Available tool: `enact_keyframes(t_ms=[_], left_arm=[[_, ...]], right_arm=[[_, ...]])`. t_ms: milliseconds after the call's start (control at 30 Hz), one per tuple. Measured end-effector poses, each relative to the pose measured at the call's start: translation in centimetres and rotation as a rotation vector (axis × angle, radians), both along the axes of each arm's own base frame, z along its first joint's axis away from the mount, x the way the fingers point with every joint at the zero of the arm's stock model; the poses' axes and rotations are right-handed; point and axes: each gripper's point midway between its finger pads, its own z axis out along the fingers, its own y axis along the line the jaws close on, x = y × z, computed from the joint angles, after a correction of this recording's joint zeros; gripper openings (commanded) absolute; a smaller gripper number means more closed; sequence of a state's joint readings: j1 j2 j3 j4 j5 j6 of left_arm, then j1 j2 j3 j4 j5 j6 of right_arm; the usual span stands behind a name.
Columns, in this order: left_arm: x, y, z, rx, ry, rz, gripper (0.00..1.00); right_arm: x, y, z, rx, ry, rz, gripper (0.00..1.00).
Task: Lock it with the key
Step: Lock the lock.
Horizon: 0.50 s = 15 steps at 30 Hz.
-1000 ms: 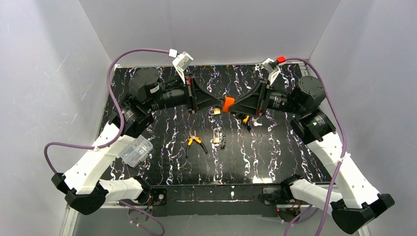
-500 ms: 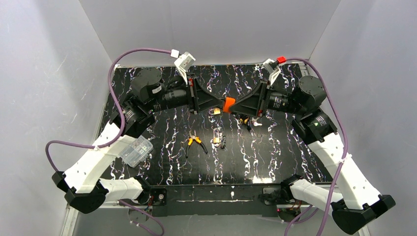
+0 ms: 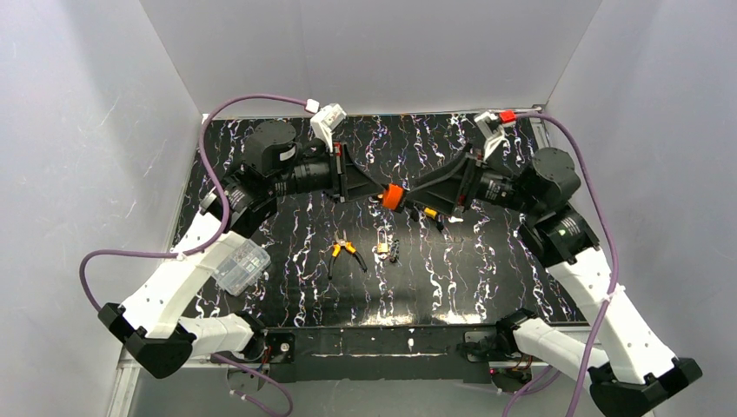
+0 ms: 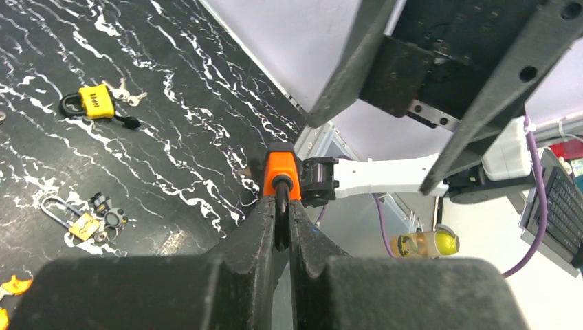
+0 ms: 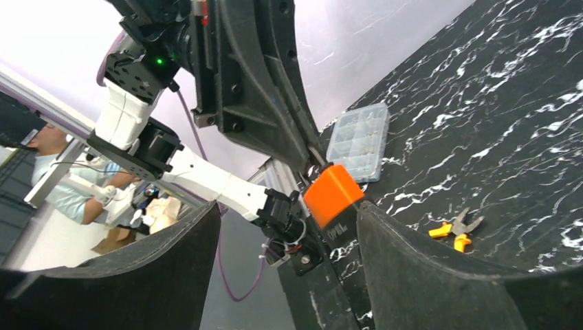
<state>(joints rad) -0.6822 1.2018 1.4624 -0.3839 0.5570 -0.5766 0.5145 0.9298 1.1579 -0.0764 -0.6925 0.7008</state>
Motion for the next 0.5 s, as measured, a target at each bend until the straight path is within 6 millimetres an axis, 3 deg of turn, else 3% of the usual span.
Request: enact_keyframes(t_ms=[300, 500], left_arm=[[0.4, 1.0, -0.3, 0.000, 0.024, 0.021, 0.00], [-0.5, 1.0, 1.3, -0.070, 0.022, -0.018, 0.00]], right_arm=[[1.1, -3.8, -0.5, 0.051, -0.037, -0.101, 0.79], [1.2, -3.4, -2.0, 0.054, 0.011, -0.031, 0.68]])
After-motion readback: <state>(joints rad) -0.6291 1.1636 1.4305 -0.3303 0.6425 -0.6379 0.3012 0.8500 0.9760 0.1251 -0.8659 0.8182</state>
